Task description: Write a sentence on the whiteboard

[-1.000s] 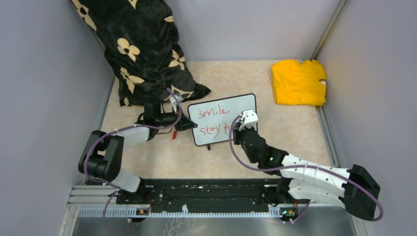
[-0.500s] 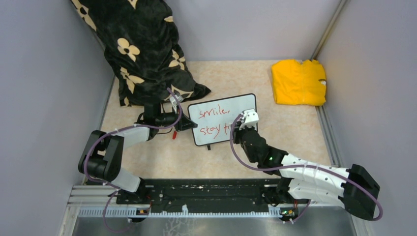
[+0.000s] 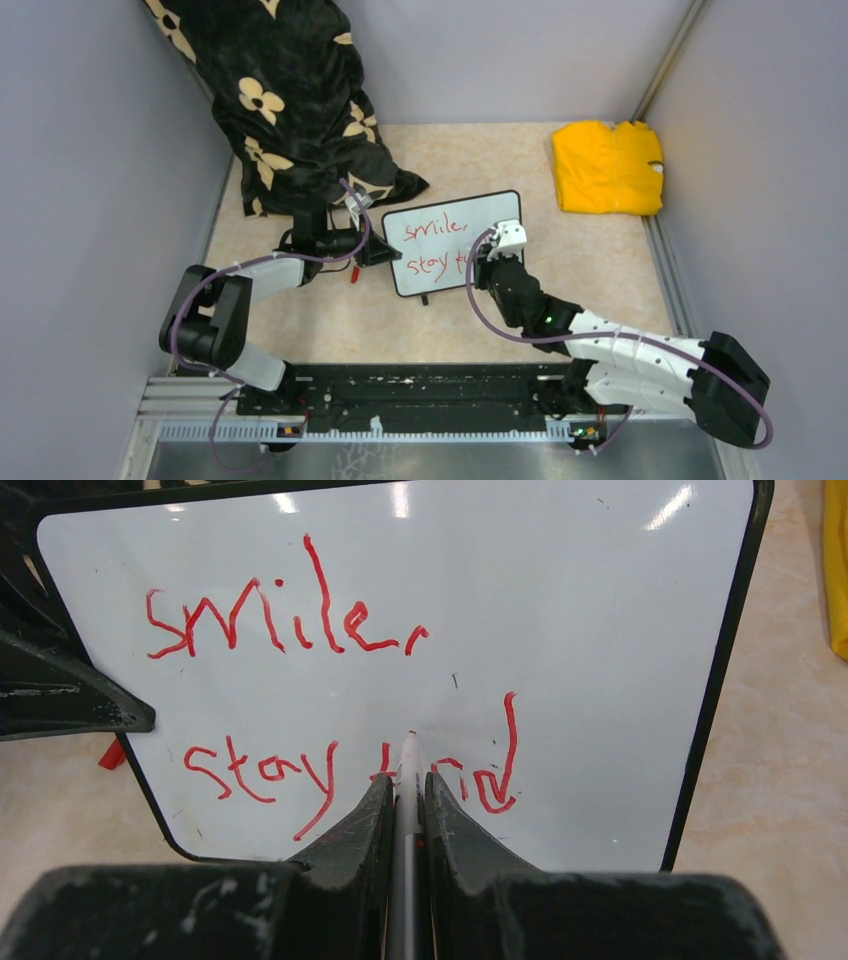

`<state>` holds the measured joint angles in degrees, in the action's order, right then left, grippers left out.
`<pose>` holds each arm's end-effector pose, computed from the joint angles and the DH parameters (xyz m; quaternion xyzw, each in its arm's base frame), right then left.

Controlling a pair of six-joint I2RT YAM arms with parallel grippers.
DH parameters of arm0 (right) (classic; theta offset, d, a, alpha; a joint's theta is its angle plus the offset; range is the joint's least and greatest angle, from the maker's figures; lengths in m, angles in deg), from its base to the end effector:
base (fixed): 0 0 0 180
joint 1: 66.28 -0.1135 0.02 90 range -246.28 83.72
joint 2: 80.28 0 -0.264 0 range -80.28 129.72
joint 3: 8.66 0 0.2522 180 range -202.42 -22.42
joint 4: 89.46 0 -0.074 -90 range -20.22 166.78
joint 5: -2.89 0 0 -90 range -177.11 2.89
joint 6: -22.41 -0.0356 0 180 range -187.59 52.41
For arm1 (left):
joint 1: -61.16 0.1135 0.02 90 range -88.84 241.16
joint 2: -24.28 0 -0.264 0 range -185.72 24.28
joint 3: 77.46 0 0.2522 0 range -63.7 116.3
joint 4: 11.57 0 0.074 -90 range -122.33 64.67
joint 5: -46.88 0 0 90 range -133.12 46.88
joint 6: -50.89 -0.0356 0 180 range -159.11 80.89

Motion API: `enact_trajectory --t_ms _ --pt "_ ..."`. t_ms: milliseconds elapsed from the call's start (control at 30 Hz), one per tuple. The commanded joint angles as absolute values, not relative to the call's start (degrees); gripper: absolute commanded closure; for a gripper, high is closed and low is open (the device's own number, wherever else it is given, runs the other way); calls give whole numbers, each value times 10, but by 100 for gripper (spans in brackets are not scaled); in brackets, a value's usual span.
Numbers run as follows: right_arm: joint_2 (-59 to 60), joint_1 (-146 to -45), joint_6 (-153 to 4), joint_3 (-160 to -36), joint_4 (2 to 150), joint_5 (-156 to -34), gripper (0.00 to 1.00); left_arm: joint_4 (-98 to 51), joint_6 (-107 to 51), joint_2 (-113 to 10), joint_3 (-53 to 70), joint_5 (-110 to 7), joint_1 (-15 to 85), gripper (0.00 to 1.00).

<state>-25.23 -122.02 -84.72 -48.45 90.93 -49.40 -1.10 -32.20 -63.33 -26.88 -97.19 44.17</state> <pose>0.1367 0.1620 0.2373 -0.0620 0.7731 0.1366 0.6163 0.2739 -0.1138 0.1830 0.3046 0.7338 -0.4752 0.3781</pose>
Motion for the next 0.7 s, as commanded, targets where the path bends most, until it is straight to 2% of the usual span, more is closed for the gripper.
enact_trajectory --t_ms 0,667 --pt "-246 -1212 -858 -498 942 -501 100 -74 -386 -660 -282 -881 428 100" --pt "-231 -1202 -866 -494 947 -510 100 -75 -386 -660 -282 -880 427 100"
